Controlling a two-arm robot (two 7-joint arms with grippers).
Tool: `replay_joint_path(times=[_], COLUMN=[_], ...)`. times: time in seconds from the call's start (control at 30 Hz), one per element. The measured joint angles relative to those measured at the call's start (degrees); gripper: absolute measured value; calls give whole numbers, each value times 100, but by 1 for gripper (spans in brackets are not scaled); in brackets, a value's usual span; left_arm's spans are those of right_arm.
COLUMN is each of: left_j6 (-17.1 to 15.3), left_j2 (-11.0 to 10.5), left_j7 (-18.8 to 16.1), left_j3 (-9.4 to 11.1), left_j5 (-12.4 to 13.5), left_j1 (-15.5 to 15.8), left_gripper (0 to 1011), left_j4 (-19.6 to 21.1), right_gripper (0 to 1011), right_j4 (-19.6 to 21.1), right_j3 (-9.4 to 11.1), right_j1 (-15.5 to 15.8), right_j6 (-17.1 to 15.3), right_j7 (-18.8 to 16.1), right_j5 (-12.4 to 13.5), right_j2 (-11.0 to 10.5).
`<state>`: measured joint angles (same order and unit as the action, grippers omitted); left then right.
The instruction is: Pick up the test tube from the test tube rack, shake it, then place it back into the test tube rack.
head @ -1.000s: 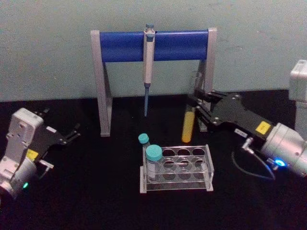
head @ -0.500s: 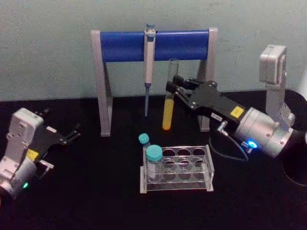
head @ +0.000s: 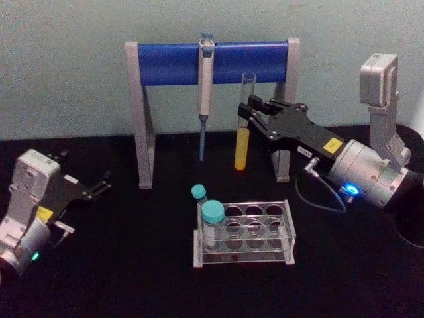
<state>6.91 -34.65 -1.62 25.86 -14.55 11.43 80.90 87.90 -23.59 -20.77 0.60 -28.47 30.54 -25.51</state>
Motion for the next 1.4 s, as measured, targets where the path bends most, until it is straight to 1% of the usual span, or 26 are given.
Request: replay_joint_path(times=[0.13, 0.23, 0.27, 0.37, 0.4, 0.5, 0.6, 0.73, 0.8, 0.9, 0.93, 1.0, 1.03, 1.1, 1.13, 1.27, 1.4], left_j6=[0, 0, 0, 0, 0, 0, 0, 0, 0, 0, 0, 0, 0, 0, 0, 0, 0], left_j2=[0, 0, 0, 0, 0, 0, 0, 0, 0, 0, 0, 0, 0, 0, 0, 0, 0], left_j7=[0, 0, 0, 0, 0, 0, 0, 0, 0, 0, 0, 0, 0, 0, 0, 0, 0], left_j3=[0, 0, 0, 0, 0, 0, 0, 0, 0, 0, 0, 0, 0, 0, 0, 0, 0], left_j5=[0, 0, 0, 0, 0, 0, 0, 0, 0, 0, 0, 0, 0, 0, 0, 0, 0], left_j1=[0, 0, 0, 0, 0, 0, 0, 0, 0, 0, 0, 0, 0, 0, 0, 0, 0], left_gripper=[1001, 1001, 1001, 1001, 1001, 1001, 1001, 1001, 1001, 1001, 1001, 1001, 1001, 1001, 1001, 1001, 1001], left_j4=[0, 0, 0, 0, 0, 0, 0, 0, 0, 0, 0, 0, 0, 0, 0, 0, 0], right_gripper=[221, 221, 221, 221, 220, 221, 221, 221, 221, 221, 221, 221, 221, 221, 221, 221, 221], right_j4=[11, 77, 77, 210, 293, 451, 760, 973, 1010, 984, 915, 815, 705, 601, 485, 239, 95], right_j3=[36, 147, 147, 274, 341, 425, 540, 543, 501, 371, 284, 207, 140, 90, 46, -11, -10], right_j1=[15, 83, 83, 204, 285, 430, 747, 953, 977, 906, 818, 716, 609, 516, 425, 230, 135], right_j6=[-5, -1, -1, -3, -5, -16, -61, -85, -85, -83, -82, -84, -92, -95, -96, -89, -84], right_j7=[40, 116, 116, 198, 234, 266, 263, 154, 95, -10, -56, -92, -113, -123, -123, -59, 57], right_j5=[-20, -29, -29, -38, -51, -64, -46, 40, 75, 108, 115, 116, 119, 123, 123, 110, 55], right_j2=[-6, -68, -68, -173, -236, -349, -533, -599, -590, -502, -432, -363, -286, -218, -151, -8, 62])
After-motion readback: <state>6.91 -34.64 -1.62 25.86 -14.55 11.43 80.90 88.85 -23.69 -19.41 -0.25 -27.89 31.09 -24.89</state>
